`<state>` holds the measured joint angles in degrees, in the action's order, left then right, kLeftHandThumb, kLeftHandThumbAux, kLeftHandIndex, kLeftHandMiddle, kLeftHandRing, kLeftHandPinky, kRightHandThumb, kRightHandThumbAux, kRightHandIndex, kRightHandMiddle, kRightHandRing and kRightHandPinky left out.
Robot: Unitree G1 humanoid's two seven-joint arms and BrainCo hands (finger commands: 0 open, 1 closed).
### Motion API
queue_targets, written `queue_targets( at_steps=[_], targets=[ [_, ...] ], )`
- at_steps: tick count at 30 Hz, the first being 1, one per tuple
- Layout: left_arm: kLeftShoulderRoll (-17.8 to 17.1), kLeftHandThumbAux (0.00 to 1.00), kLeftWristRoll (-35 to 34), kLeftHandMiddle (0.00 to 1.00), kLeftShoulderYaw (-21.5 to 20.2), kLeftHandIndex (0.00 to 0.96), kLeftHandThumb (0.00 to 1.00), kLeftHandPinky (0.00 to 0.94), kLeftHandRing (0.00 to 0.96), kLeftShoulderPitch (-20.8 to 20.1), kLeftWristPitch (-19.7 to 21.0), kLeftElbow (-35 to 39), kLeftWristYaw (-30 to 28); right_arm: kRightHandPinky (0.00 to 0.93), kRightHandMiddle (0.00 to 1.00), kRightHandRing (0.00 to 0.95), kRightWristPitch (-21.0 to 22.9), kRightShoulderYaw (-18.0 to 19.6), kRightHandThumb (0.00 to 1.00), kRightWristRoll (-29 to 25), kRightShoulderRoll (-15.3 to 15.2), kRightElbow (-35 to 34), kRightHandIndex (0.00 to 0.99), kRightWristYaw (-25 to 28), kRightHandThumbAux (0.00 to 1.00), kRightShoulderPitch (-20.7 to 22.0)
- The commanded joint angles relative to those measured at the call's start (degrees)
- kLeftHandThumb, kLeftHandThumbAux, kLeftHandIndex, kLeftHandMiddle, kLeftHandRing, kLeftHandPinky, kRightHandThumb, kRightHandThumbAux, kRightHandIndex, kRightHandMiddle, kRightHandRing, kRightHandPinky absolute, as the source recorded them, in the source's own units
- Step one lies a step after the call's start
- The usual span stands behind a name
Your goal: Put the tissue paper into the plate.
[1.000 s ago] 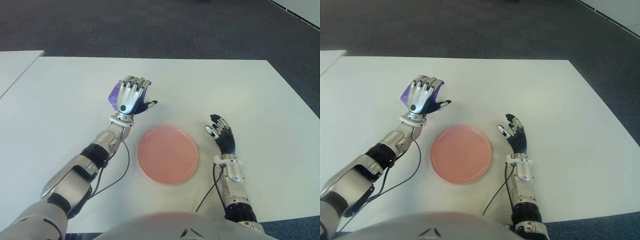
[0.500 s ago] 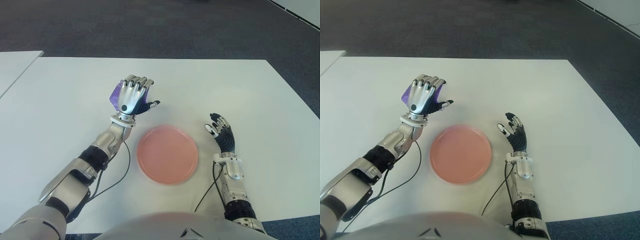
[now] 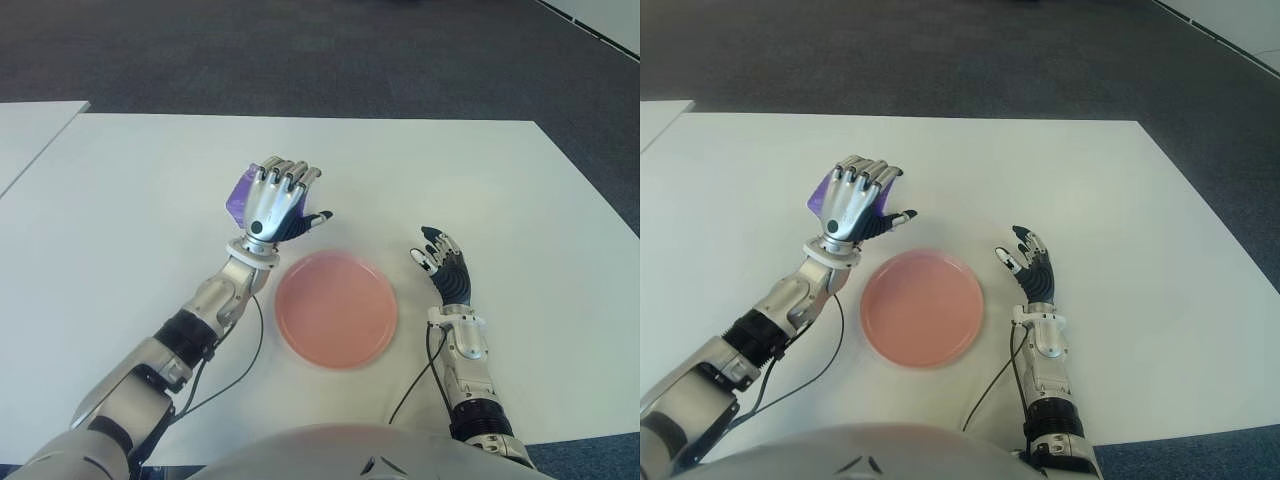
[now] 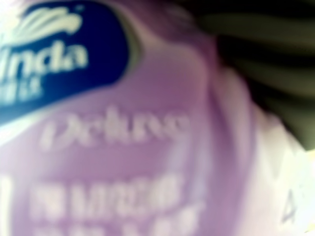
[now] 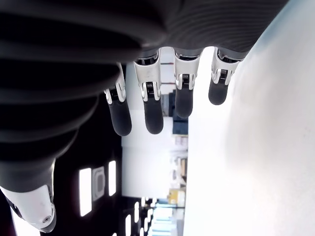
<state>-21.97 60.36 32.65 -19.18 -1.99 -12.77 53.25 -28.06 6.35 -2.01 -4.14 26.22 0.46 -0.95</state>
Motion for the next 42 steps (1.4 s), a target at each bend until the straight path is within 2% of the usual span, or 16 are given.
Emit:
queue_targets(
  at_steps=[1, 10, 21, 30, 42],
  targets=[
    [0.89, 0.662, 3.41, 0.541, 2.46, 0.407, 0.857, 0.843, 0.848, 6.14, 0.55, 7.75, -3.81, 0.0, 0.218, 0.111, 5.45, -0.61, 0.239, 0.78, 1.1, 8.0, 0.221, -0.17, 0.641, -6.19],
    [0.62, 0.665, 1.04, 0.537, 2.01, 0.4, 0.855, 0.835, 0.833, 11.21, -3.65, 16.7, -11.45, 0.0, 0.223, 0.118, 4.93, -1.31, 0.253, 1.82, 1.07, 8.54, 0.226, -0.81, 0.63, -5.92],
    [-1.24, 0.664, -0.01, 0.534, 0.94, 0.403, 0.854, 0.835, 0.841, 12.09, -9.48, 19.2, -19.65, 0.0, 0.217, 0.114, 4.07, -1.8, 0.254, 2.61, 1.21, 8.57, 0.232, -1.27, 0.632, -5.93],
    [-2.51, 0.664, 0.07, 0.532, 0.96, 0.404, 0.854, 0.832, 0.843, 13.94, -13.63, 18.69, -21.27, 0.0, 0.209, 0.102, 3.65, -1.86, 0.254, 2.61, 1.32, 8.79, 0.237, -1.23, 0.637, -6.0],
    [-2.08, 0.664, -0.62, 0.53, 1.36, 0.403, 0.853, 0.828, 0.839, 15.14, -18.31, 16.39, -22.0, 0.0, 0.221, 0.113, 2.81, -1.7, 0.267, 2.52, 1.59, 9.43, 0.243, -1.59, 0.635, -5.86]
  ],
)
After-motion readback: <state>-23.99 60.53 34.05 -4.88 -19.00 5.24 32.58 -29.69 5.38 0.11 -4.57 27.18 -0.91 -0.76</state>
